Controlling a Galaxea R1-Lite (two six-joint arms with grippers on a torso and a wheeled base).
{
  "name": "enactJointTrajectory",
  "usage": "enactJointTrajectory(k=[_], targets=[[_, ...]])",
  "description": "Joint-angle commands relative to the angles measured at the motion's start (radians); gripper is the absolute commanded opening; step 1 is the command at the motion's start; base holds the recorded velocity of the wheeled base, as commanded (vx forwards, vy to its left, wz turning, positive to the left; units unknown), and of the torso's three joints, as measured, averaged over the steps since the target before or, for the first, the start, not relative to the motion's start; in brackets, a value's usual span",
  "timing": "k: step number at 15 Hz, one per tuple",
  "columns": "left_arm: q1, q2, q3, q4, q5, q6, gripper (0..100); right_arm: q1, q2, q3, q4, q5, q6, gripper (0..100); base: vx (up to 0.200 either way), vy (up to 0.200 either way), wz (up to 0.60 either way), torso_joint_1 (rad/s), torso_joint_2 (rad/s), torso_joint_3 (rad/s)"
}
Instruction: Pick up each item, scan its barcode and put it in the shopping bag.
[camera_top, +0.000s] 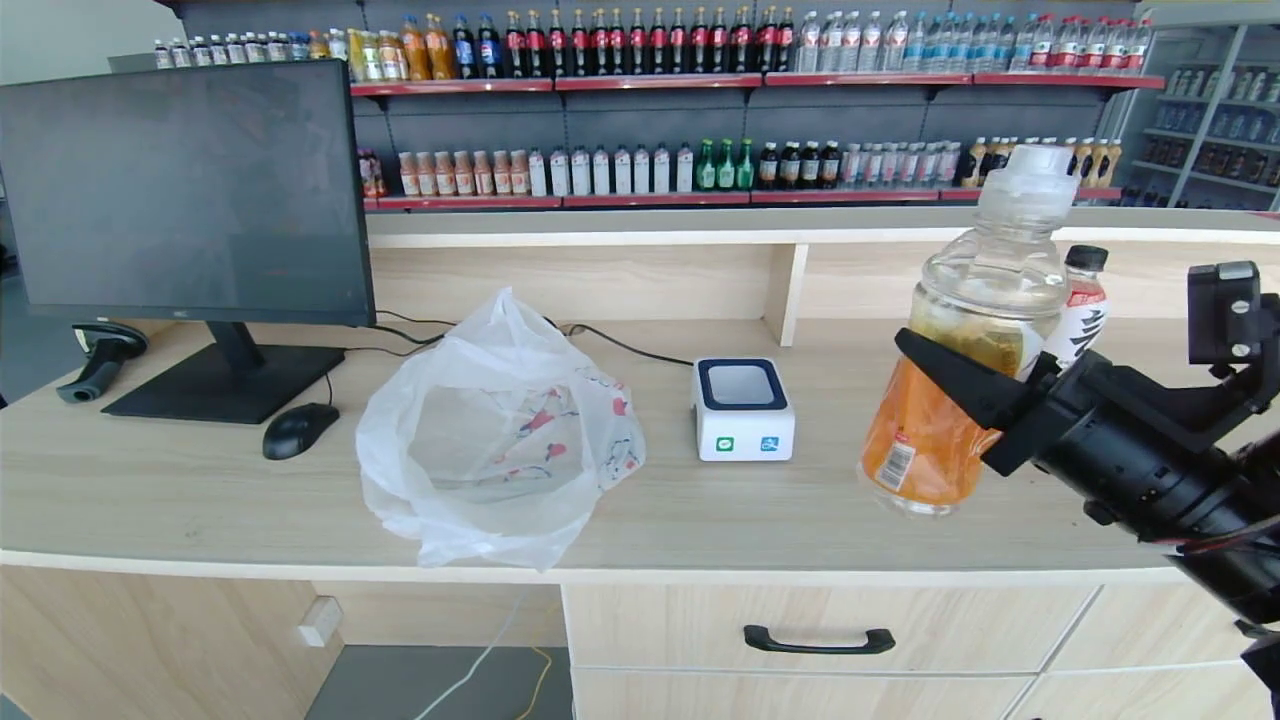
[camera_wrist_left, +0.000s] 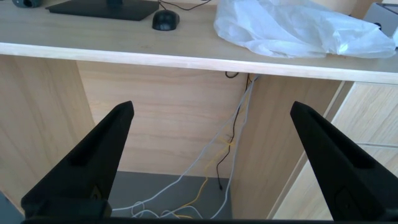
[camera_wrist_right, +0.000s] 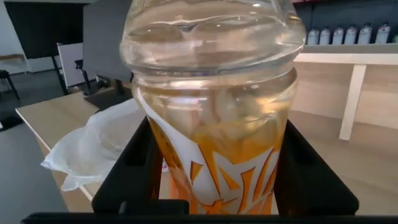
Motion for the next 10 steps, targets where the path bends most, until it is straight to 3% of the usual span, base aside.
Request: enactJointTrajectory(k=[1, 7, 10], targets=[[0.000, 0.000, 0.000, -0.001, 0.000, 0.000, 100, -0.167, -0.051, -0.015, -0.001, 0.001, -0.053, 0, 0.000, 0.000, 0.00, 0.000, 0.00, 0.000], [0.000, 0.000, 0.000, 0.001, 0.000, 0.000, 100, -0.382, -0.110, 0.034, -0.001, -0.001, -0.143, 0, 0.000, 0.000, 0.00, 0.000, 0.00, 0.000], [0.000, 0.000, 0.000, -0.001, 0.000, 0.000, 100, -0.385, -0.110, 0.037, -0.001, -0.001, -0.140, 0, 0.000, 0.000, 0.00, 0.000, 0.00, 0.000]])
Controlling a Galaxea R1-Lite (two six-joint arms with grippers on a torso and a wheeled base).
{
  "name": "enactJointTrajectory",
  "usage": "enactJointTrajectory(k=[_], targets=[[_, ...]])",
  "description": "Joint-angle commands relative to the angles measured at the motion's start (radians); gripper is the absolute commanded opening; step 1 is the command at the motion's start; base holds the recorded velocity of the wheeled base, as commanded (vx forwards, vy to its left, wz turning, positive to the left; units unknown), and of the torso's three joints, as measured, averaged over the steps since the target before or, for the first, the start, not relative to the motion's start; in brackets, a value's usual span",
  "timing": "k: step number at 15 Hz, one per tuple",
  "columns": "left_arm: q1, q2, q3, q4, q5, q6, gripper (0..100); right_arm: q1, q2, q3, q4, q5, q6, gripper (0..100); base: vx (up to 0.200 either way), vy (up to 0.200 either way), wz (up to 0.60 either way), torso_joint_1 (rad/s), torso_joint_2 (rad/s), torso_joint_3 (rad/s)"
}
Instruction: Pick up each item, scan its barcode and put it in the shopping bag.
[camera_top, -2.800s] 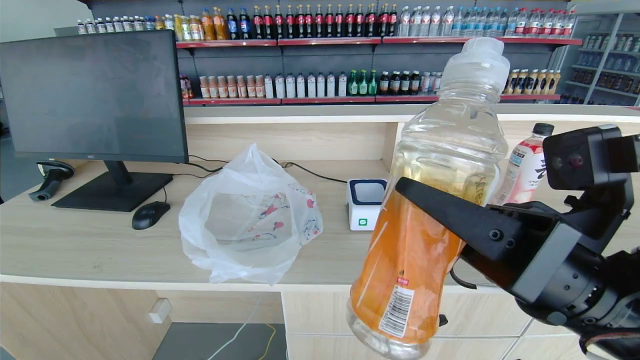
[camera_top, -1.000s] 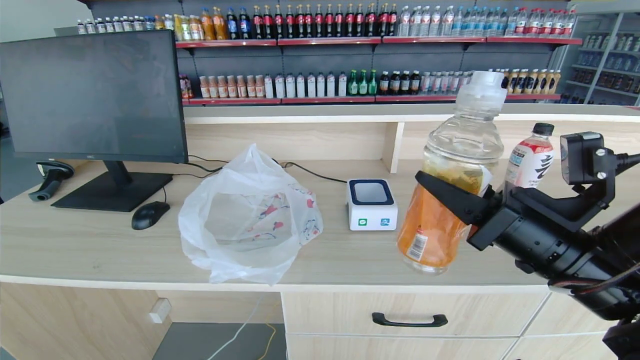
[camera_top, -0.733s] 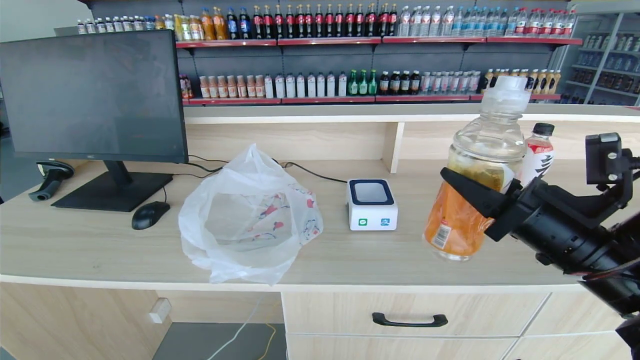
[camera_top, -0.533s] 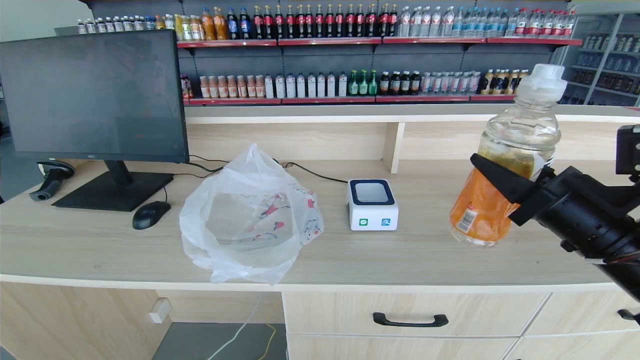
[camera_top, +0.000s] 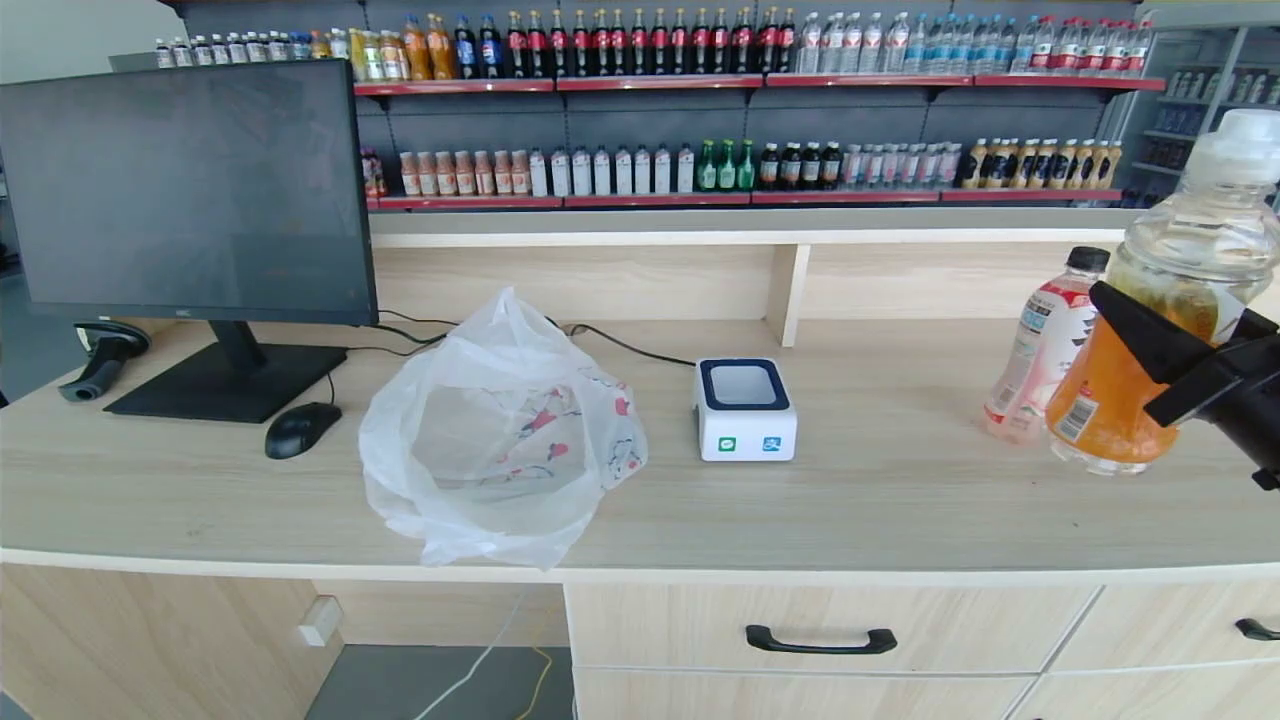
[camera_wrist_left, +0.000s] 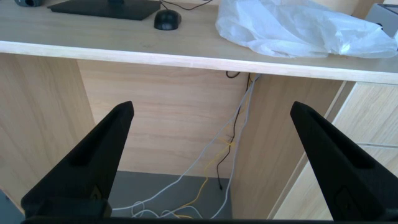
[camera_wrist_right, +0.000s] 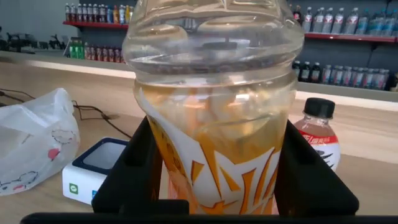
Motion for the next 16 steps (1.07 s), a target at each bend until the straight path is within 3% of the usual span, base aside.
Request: enactJointTrajectory(k=[1, 10, 16], targets=[[0.001, 0.000, 0.000, -0.002, 0.000, 0.000, 100, -0.009, -0.005, -0.003, -0.001, -0.001, -0.002, 0, 0.000, 0.000, 0.00, 0.000, 0.00, 0.000], [0.003, 0.000, 0.000, -0.002, 0.000, -0.002, 100, 0.005, -0.009, 0.040, -0.001, -0.001, -0.058, 0, 0.000, 0.000, 0.00, 0.000, 0.00, 0.000], [0.003, 0.000, 0.000, 0.000, 0.000, -0.002, 100, 0.005, -0.022, 0.052, -0.001, -0.001, -0.048, 0, 0.000, 0.200, 0.00, 0.003, 0.00, 0.002]])
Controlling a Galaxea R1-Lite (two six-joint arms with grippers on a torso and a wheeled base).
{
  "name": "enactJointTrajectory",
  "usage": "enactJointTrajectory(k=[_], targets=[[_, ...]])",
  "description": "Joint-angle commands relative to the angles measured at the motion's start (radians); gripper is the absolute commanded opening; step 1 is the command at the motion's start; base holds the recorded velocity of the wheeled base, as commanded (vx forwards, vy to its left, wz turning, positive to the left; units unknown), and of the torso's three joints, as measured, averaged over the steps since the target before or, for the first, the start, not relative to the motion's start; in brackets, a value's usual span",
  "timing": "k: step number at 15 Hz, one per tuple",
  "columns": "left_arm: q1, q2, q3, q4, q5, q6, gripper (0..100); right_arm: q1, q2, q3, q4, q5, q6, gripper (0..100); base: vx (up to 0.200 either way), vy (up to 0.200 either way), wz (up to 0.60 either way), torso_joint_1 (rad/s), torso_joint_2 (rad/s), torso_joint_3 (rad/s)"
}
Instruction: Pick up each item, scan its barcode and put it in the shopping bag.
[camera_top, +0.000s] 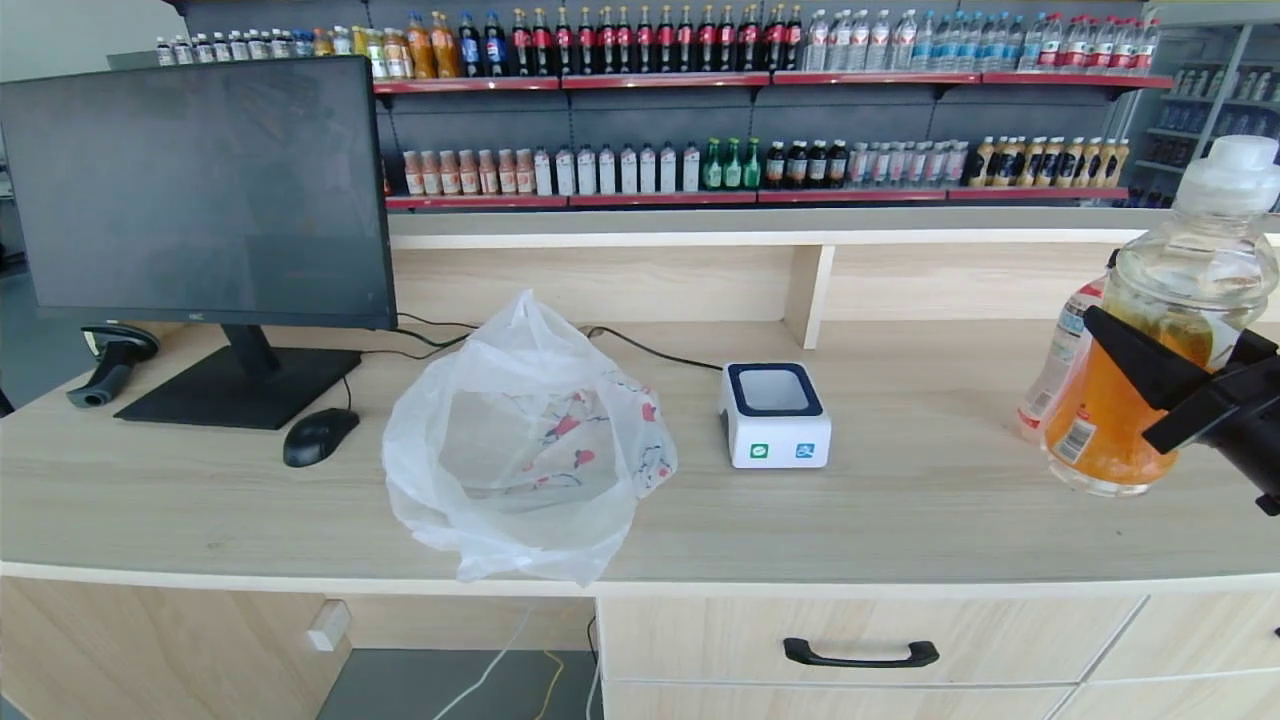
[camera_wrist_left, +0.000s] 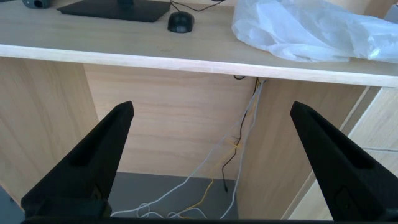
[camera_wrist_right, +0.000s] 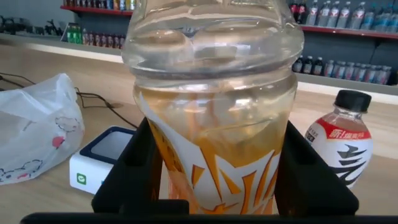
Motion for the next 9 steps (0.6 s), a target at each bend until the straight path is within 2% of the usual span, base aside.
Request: enactJointTrajectory(k=[1, 8, 9], targets=[[0.000, 0.000, 0.000, 0.000, 0.000, 0.000, 100, -0.003, -0.002, 0.001, -0.001, -0.001, -0.001, 0, 0.000, 0.200, 0.00, -0.002, 0.00, 0.002], [0.000, 0.000, 0.000, -0.001, 0.000, -0.003, 100, -0.003, 0.013, -0.016, -0.001, -0.001, -0.001, 0, 0.000, 0.200, 0.00, 0.000, 0.00, 0.001], [0.000, 0.000, 0.000, -0.001, 0.000, -0.002, 100, -0.003, 0.019, -0.025, -0.001, -0.002, -0.001, 0, 0.000, 0.000, 0.00, 0.000, 0.00, 0.000]])
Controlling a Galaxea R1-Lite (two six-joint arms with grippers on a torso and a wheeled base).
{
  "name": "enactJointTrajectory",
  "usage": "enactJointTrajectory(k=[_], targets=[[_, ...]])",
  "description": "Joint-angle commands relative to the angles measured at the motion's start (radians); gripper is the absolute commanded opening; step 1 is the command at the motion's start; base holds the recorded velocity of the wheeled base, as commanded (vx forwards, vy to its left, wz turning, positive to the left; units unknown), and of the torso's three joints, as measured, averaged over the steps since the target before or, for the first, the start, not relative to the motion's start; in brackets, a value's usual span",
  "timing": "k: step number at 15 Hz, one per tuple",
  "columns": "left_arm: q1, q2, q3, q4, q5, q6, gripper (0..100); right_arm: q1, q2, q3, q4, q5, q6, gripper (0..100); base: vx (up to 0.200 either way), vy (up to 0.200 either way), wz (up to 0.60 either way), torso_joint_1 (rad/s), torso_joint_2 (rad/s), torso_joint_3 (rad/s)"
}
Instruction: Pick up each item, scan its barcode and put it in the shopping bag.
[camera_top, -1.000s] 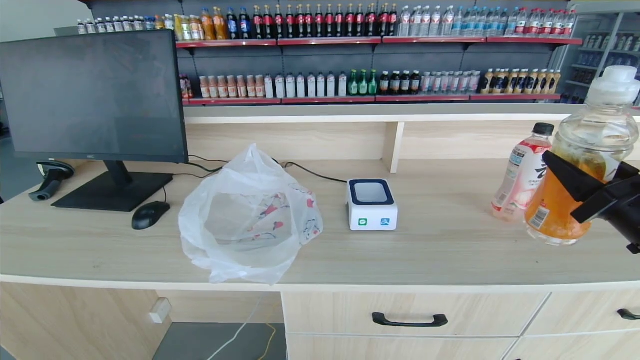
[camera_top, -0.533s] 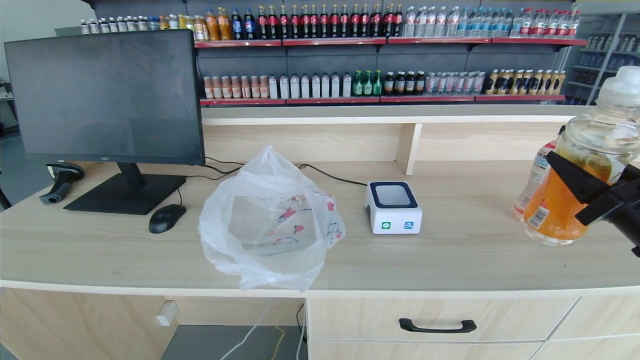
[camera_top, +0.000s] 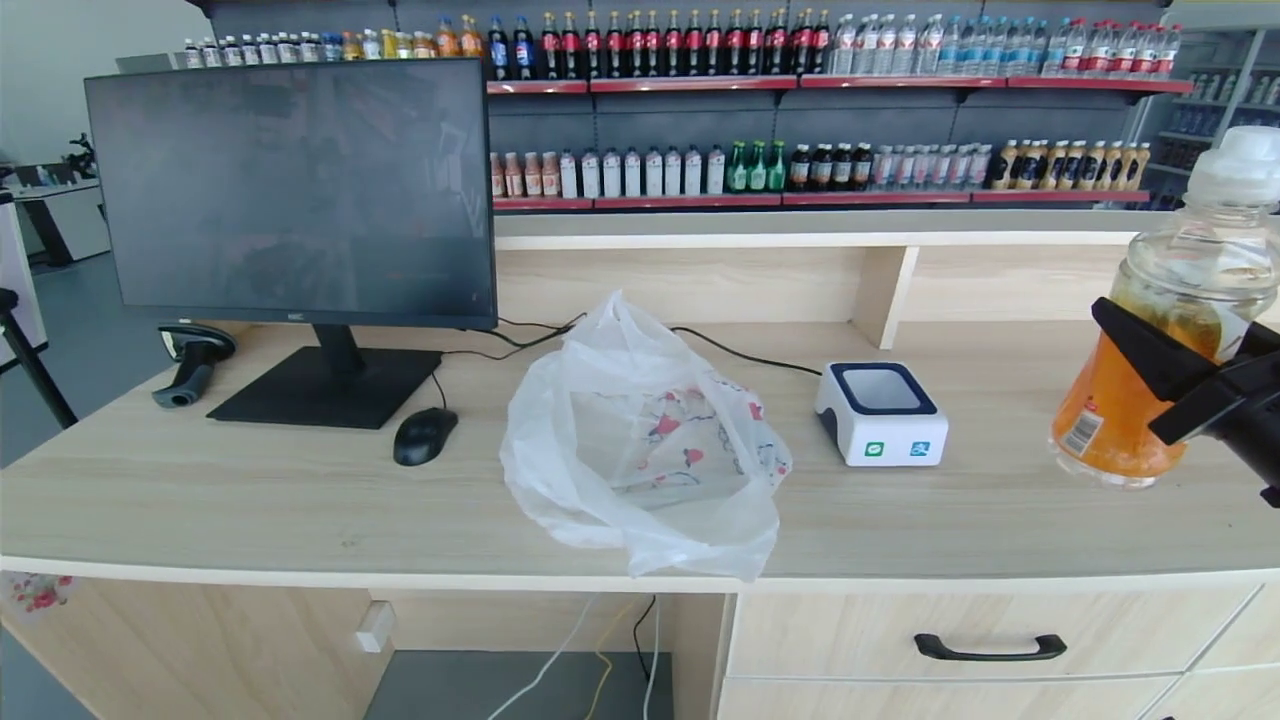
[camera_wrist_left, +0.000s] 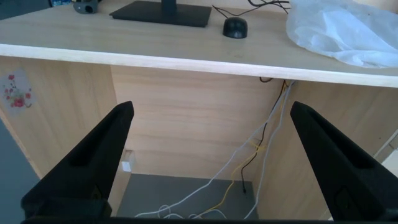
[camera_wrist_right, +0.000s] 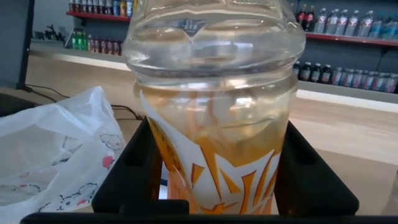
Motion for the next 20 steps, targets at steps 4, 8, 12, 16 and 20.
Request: enactJointTrajectory(k=[4, 8, 12, 16, 20], targets=[[0.000, 0.000, 0.000, 0.002, 0.000, 0.001, 100, 0.001, 0.026, -0.037, -0.001, 0.001, -0.006, 0, 0.000, 0.000, 0.00, 0.000, 0.00, 0.000], [0.000, 0.000, 0.000, 0.002, 0.000, 0.003, 100, 0.001, 0.045, -0.055, -0.001, 0.001, -0.008, 0, 0.100, 0.000, 0.00, 0.002, 0.00, 0.000], [0.000, 0.000, 0.000, 0.000, 0.001, 0.001, 100, 0.001, 0.052, -0.060, -0.001, 0.001, -0.011, 0, 0.050, 0.000, 0.00, -0.004, 0.00, 0.003], [0.000, 0.000, 0.000, 0.000, 0.000, 0.000, 100, 0.037, 0.103, -0.094, -0.001, 0.006, -0.022, 0, 0.000, 0.000, 0.00, 0.000, 0.00, 0.000], [0.000, 0.000, 0.000, 0.000, 0.000, 0.000, 100, 0.038, 0.203, -0.229, -0.001, 0.008, -0.031, 0, 0.000, 0.000, 0.00, 0.000, 0.00, 0.000]])
